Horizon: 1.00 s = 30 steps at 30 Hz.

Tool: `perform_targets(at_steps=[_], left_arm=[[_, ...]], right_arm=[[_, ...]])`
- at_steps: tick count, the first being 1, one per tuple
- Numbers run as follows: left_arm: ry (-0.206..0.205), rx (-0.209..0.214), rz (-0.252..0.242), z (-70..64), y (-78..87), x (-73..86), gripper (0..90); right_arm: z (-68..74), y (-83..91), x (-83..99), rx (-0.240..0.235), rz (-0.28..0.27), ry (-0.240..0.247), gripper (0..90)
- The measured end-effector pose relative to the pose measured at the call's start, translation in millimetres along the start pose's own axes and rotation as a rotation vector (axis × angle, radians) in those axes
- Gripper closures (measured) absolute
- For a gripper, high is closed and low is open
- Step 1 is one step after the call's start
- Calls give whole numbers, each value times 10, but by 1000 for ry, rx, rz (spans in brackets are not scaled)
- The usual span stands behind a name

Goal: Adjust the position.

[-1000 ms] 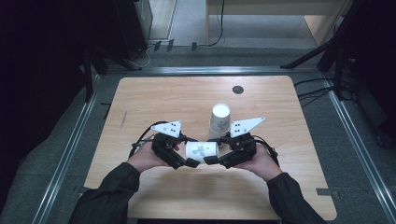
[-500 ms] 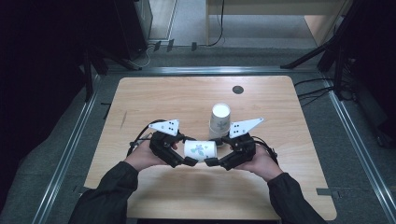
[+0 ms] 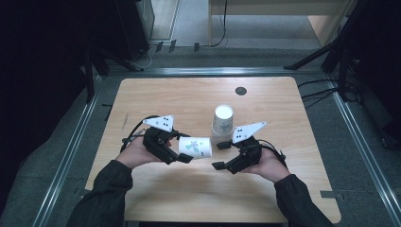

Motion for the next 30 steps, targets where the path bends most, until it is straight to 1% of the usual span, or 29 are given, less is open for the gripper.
perform_targets(at_steps=[1, 5, 6, 7, 8, 9, 11, 12, 13, 15, 16, 17, 19, 22, 23, 24, 26, 27, 28, 30], left_arm=[[-2, 4, 12, -13, -1, -16, 218], [-23, -7, 65, -46, 5, -106, 218], [-29, -9, 76, -42, 6, -125, 218], [-31, -13, 102, -32, 13, -155, 218], [-34, -19, 112, -24, 17, -180, 218], [-34, -19, 112, -24, 17, -180, 218], [-29, -30, 145, -1, 30, -225, 218], [-22, -22, 162, 11, 29, -233, 218], [-21, -23, 173, 18, 24, -234, 218], [-12, -16, 216, 56, 12, -230, 218], [-7, -25, 237, 77, 0, -228, 218], [3, -23, 257, 88, -8, -225, 218], [3, -33, 289, 92, -20, -213, 219], [4, -41, 316, 79, -38, -185, 219], [4, -41, 316, 79, -38, -185, 219], [5, -53, 340, 63, -57, -164, 219], [4, -64, 358, 50, -71, -148, 219], [4, -64, 358, 50, -71, -148, 219], [3, -72, 392, 43, -89, -123, 219], [6, -83, 418, 43, -115, -108, 219]], right_arm=[[2, -6, 6, 0, 6, 2, 244], [5, -6, 8, 5, 9, 7, 243], [5, -7, 9, 5, 10, 5, 243], [6, -8, 10, 5, 11, 5, 243], [10, -8, 13, 4, 15, 5, 242], [9, -10, 14, 10, 13, 12, 240], [15, -4, 12, 11, 14, 15, 238], [17, -2, 9, 12, 12, 16, 238], [24, 5, 5, 11, 11, 13, 236], [25, 6, 2, 16, 9, 14, 235], [26, 6, 2, 18, 11, 13, 233], [28, 5, 3, 20, 13, 14, 231], [27, -1, 5, 24, 15, 18, 228], [26, -20, 16, 30, 24, 23, 224], [32, -25, 18, 26, 29, 17, 223], [32, -39, 16, 29, 30, 17, 223], [41, -60, 14, 25, 33, 17, 222], [41, -60, 14, 25, 33, 17, 222], [65, -83, 10, 22, 38, 22, 220], [93, -103, 7, 18, 42, 32, 218]])
Point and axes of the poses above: each handheld gripper's, and its own axes: y roughly backward along the jaws, x roughly out of its underside, z roughly to its left, the point moved 5 cm from there along -y, roughly forward along the jaws, and after that the axes turned 15 degrees about x, right-handed, at the moved point
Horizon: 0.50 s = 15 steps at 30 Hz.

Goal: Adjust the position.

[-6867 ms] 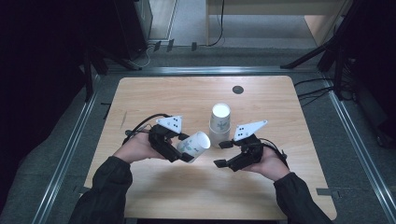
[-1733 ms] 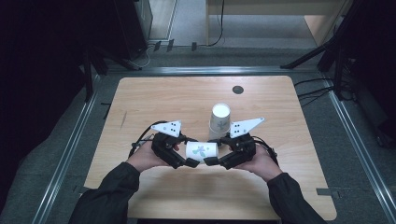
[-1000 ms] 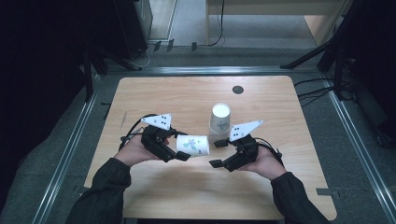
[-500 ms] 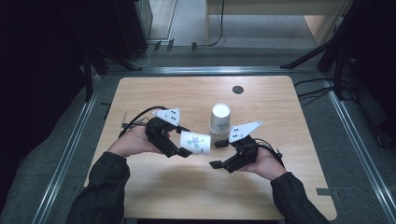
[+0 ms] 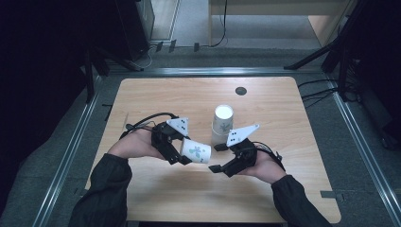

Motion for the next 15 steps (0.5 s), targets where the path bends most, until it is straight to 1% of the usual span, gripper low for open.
perform_targets(at_steps=[1, 3, 4, 6, 9, 13, 15], left_arm=[[1, -6, 18, -2, -19, -1, 219], [1, -3, 26, -2, -30, -3, 219], [-1, -3, 47, -3, -57, -16, 220], [1, 6, 62, -9, -83, -34, 220], [-10, 12, 109, -20, -114, -83, 220], [-5, 1, 142, -26, -135, -141, 220], [-15, -10, 169, -33, -151, -151, 221]], right_arm=[[11, -9, -2, -3, -2, 2, 217], [30, -32, -11, -8, 0, 7, 218], [35, -47, -16, -7, 0, 15, 217], [48, -64, -25, -11, 0, 14, 218], [64, -90, -42, -18, -6, 18, 219], [81, -113, -58, -17, -10, 20, 220], [94, -125, -61, -19, -7, 28, 220]])
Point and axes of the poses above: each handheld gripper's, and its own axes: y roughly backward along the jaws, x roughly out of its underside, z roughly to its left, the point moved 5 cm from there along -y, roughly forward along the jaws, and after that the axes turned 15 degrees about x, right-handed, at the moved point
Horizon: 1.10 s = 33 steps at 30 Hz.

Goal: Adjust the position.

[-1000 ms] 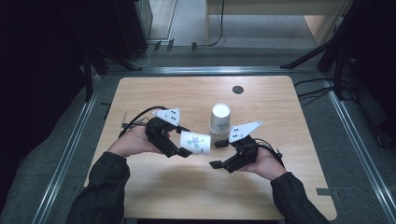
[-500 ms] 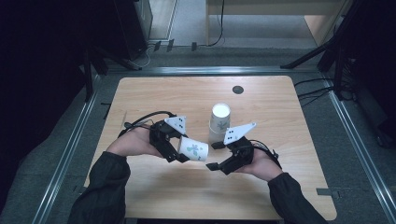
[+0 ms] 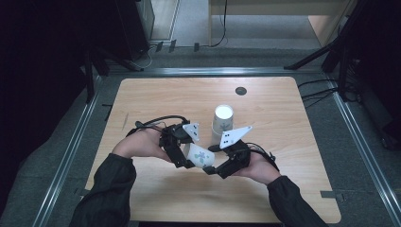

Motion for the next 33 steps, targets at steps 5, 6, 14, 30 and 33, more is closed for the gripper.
perform_targets(at_steps=[5, 6, 14, 30, 33], left_arm=[[-11, -27, 34, -30, -47, -27, 222], [-11, -30, 38, -30, -54, -28, 222], [-2, -27, 44, -29, -96, -40, 221], [-12, -4, -36, -29, -61, -26, 145], [-8, -18, -78, -8, -20, -3, 106]], right_arm=[[23, -47, 0, -2, 12, 12, 221], [30, -57, -1, -1, 13, 12, 222], [46, -125, -13, 11, 13, 29, 281], [69, -101, -25, 1, 14, 57, 330], [40, -71, -28, 10, 5, 55, 330]])
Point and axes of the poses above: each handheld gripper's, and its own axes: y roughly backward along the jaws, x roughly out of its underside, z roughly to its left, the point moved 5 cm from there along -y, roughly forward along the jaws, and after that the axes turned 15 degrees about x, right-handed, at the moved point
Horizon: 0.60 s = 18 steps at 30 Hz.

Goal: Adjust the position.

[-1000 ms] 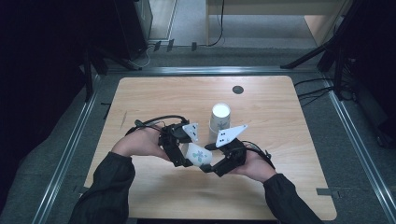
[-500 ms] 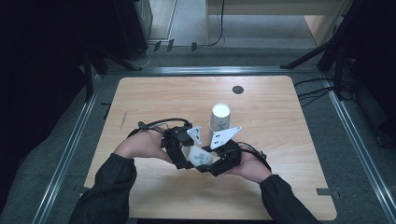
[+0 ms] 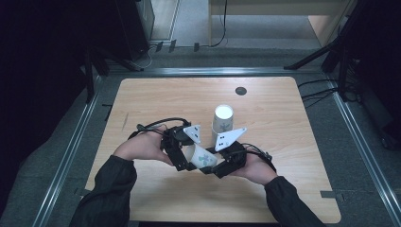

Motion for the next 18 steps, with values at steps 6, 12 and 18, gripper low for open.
perform_targets(at_steps=[6, 12, 18], left_arm=[[19, -2, -102, 47, 104, 68, 98], [28, 6, -169, 37, 123, 102, 83], [49, 18, -261, 40, 139, 170, 83]], right_arm=[[-60, 78, -3, 18, -16, -12, 331], [-124, 145, -10, 37, -39, -29, 331], [-159, 228, -17, 39, -62, -54, 331]])
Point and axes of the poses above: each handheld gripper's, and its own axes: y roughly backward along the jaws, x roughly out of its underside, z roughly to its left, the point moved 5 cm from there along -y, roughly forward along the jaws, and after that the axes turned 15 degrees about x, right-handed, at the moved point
